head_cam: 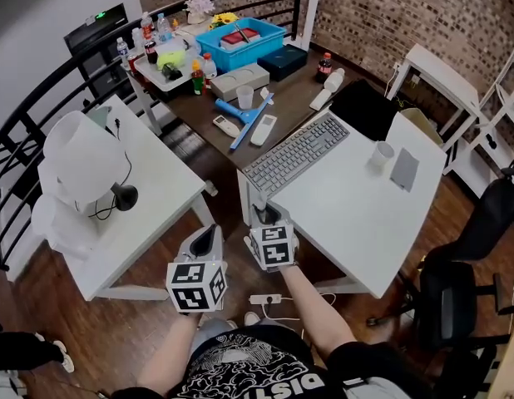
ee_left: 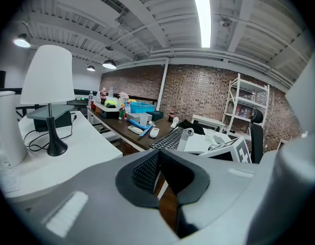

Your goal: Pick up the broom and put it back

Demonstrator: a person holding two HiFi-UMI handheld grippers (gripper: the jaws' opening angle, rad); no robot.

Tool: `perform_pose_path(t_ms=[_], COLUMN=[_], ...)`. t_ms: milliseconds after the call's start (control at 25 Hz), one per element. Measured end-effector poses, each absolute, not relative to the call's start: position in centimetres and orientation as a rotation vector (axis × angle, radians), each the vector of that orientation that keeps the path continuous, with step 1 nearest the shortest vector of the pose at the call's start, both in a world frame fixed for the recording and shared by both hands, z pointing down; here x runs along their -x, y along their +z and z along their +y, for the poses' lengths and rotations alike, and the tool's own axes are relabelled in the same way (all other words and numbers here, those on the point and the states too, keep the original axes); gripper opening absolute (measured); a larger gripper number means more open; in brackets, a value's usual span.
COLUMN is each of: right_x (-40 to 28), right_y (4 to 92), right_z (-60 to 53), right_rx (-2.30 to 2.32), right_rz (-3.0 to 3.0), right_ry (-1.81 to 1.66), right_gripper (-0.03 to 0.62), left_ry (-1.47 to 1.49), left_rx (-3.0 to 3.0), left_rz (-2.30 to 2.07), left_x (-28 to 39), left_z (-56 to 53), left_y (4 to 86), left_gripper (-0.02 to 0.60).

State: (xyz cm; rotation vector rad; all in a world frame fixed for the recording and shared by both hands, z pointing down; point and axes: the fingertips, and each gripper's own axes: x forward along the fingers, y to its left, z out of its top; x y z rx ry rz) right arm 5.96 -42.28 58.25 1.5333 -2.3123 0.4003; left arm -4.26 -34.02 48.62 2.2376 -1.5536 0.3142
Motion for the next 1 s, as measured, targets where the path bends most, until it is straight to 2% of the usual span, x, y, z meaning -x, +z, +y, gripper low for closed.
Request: perform_pose_path(t_ms=[1000], right_x=[-10.0], right_y=[59.2], right_z=[-47.3], right_rx=[-1.637], right_rz=[-2.211], right_ry=[0.381], right_gripper=[0.105], left_ry=[0.327], left_rx=[-2.223], left_rz=[-1.546], left_x=[4.4], left_z=[-35.3], left_y=[49.2], left_gripper=[0.005])
